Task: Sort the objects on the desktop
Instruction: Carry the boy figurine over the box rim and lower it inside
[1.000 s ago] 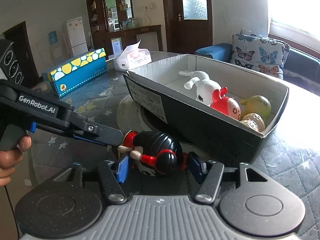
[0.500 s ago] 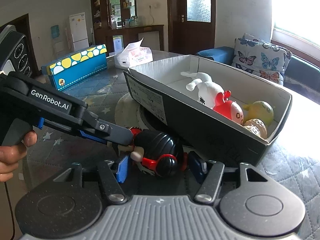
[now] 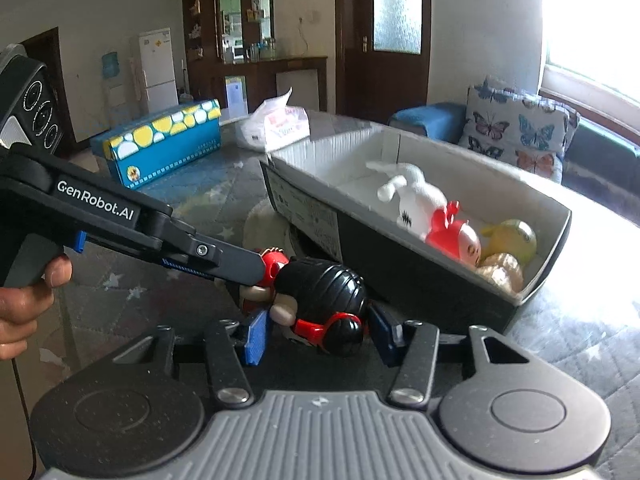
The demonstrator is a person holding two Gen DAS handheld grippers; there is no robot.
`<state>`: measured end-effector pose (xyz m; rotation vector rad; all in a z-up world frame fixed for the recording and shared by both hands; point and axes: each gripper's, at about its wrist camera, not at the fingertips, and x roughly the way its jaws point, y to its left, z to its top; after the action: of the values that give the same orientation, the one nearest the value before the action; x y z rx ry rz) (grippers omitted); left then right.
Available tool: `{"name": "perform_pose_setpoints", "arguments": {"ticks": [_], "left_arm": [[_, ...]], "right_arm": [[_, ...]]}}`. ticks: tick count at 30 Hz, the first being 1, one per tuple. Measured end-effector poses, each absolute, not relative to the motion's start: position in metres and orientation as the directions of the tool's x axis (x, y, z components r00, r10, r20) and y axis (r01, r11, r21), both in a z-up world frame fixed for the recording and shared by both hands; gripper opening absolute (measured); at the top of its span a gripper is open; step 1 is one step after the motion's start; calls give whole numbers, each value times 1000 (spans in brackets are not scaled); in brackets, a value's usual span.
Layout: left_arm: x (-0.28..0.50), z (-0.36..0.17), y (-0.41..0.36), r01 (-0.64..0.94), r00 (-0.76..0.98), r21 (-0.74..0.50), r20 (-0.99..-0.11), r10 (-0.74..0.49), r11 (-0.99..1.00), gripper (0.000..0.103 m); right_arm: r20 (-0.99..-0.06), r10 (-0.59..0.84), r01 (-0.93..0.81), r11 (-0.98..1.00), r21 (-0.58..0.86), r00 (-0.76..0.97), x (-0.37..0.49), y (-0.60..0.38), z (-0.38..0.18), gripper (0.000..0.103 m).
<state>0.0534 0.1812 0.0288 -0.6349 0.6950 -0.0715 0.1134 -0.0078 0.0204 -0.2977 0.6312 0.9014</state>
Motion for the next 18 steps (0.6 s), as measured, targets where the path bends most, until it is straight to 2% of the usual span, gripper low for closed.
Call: {"name": "perform_pose_setpoints", "arguments": {"ticks": [9,18], "left_arm": [[63,74,181,-83,840,-551,-487,-239,831,33],[114,90,204,-77,862,-563,-452,-228,823,33]], "right_arm": [[-535,659,-799,599,-53,529,121,-6,64,53],[-497,662,-795,599,-97,560,171,14,84,53]]}}
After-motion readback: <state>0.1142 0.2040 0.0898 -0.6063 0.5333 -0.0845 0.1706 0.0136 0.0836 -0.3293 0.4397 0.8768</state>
